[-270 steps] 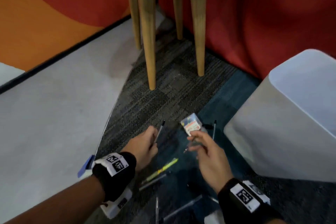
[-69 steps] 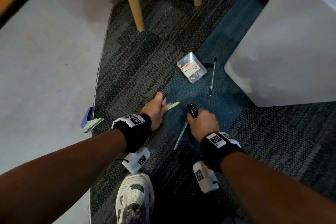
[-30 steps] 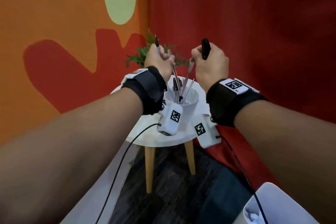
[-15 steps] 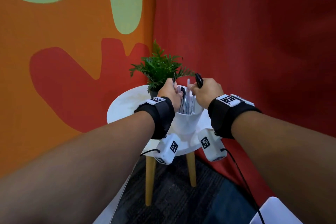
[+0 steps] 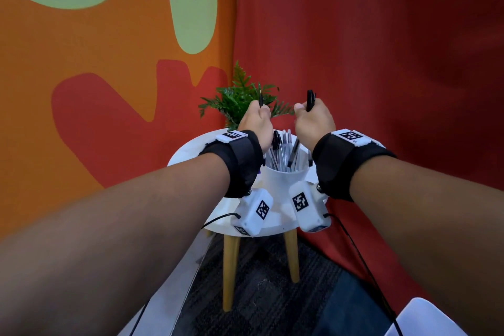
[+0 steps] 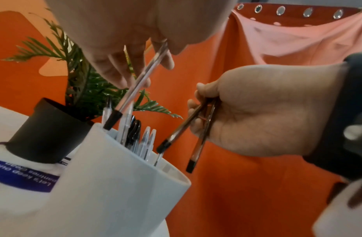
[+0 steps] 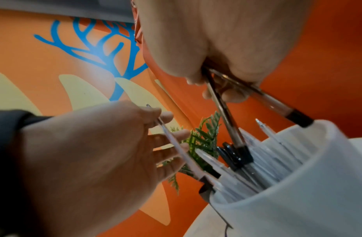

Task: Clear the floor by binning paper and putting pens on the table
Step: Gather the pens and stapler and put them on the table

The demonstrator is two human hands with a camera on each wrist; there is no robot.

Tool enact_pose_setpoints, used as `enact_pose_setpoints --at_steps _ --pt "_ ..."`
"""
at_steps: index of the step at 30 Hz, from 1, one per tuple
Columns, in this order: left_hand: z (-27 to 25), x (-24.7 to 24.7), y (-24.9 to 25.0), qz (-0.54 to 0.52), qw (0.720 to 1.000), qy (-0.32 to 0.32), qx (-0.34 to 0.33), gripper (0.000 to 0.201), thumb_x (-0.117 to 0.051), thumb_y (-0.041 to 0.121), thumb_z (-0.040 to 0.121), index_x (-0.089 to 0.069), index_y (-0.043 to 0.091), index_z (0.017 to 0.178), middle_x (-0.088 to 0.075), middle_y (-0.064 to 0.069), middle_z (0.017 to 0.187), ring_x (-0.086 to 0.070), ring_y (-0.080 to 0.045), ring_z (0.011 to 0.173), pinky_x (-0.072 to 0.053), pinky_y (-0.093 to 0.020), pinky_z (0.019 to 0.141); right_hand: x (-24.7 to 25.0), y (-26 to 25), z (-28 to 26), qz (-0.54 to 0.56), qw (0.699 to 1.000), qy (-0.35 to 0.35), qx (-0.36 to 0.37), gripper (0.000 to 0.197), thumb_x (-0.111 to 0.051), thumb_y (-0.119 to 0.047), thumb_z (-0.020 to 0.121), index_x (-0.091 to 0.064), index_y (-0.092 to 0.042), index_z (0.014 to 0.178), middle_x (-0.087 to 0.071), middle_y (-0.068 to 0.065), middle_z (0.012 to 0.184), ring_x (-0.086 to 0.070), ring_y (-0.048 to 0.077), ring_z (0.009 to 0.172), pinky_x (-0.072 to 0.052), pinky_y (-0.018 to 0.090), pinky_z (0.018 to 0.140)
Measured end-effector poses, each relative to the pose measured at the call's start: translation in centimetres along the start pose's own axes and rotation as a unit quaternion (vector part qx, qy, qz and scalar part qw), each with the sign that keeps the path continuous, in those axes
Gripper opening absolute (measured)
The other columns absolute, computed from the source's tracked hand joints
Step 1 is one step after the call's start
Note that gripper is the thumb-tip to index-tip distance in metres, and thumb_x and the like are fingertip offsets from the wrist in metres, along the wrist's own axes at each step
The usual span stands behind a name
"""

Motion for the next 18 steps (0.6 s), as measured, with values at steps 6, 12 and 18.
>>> enact_pose_setpoints --at_steps 6,12,18 --pt "0.4 1.3 -0.5 0.03 0.998 0.058 -0.003 0.031 -0.031 0.031 0.1 -0.06 0.02 0.102 -0.053 -0.014 0.11 -0.053 -0.032 0.093 -0.042 -0.037 0.082 -1.0 0.7 -0.5 -0.025 1.0 0.002 0.003 0.023 -0.044 -0.027 0.102 -0.051 -0.008 0.113 -0.058 0.007 0.094 -0.054 0.027 0.083 -0.035 0.03 0.07" --pt "0.5 1.0 0.2 0.03 0.999 0.027 -0.024 0.029 -0.04 0.029 0.1 -0.062 0.01 0.105 -0.064 -0.011 0.094 -0.059 -0.031 0.083 -0.048 -0.039 0.076 -2.9 2.1 -0.5 -0.027 0.999 -0.041 -0.015 0.006 -0.045 -0.021 0.099 -0.045 -0.015 0.099 -0.054 0.004 0.079 -0.053 0.024 0.071 -0.037 0.033 0.065" --pt "0.2 0.4 -0.3 0.062 0.998 -0.012 -0.024 0.007 -0.053 0.022 0.096 -0.06 0.021 0.097 -0.058 0.001 0.073 -0.057 -0.025 0.067 -0.054 -0.039 0.071 -3.2 3.0 -0.7 -0.085 0.993 -0.069 -0.047 0.02 -0.051 -0.018 0.097 -0.046 -0.009 0.114 -0.058 0.007 0.095 -0.054 0.025 0.082 -0.039 0.031 0.072"
Point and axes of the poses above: each hand's wrist, its own z-axis towards the middle knuckle, its own x-axis out of the back of the hand, y = z × x, the point moved 10 cm from there along z, towards the middle knuckle
